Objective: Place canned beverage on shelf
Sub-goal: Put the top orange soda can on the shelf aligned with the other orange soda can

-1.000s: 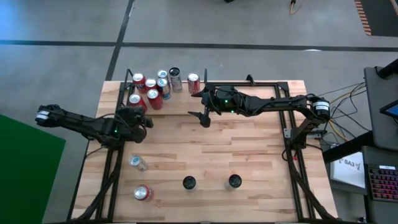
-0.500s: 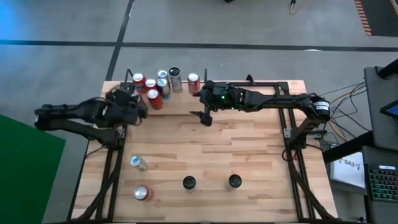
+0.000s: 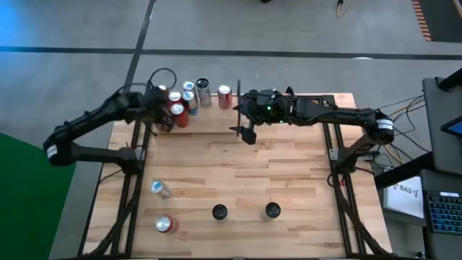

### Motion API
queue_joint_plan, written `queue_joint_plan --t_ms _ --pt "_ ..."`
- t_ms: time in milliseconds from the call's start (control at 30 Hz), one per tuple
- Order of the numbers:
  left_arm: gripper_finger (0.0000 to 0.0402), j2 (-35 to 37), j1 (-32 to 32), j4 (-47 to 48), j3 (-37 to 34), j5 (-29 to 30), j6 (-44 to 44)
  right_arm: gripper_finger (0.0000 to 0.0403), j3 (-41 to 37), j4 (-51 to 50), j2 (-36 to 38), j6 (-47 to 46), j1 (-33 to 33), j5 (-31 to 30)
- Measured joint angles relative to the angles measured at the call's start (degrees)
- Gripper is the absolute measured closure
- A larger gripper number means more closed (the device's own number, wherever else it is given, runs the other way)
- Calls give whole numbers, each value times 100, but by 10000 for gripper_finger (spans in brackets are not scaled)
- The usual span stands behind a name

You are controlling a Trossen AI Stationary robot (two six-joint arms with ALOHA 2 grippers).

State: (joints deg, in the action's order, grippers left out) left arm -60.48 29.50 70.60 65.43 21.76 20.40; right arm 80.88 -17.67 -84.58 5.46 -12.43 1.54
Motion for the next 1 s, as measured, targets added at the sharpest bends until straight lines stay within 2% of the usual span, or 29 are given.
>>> queue_joint_plan --t_ms 133,300,767,1000 --pt "402 -387 696 96 174 -306 -586 37 -7 -148 134 -105 0 0" --pt "402 -783 1088 429 416 -298 -1028 49 -13 -185 175 -249 0 -1" --pt "402 -919 1126 430 405 -46 -1420 104 -31 -233 153 -489 0 -9" --pt "402 -919 1121 236 68 3 -1461 137 -31 -308 153 -595 0 -12"
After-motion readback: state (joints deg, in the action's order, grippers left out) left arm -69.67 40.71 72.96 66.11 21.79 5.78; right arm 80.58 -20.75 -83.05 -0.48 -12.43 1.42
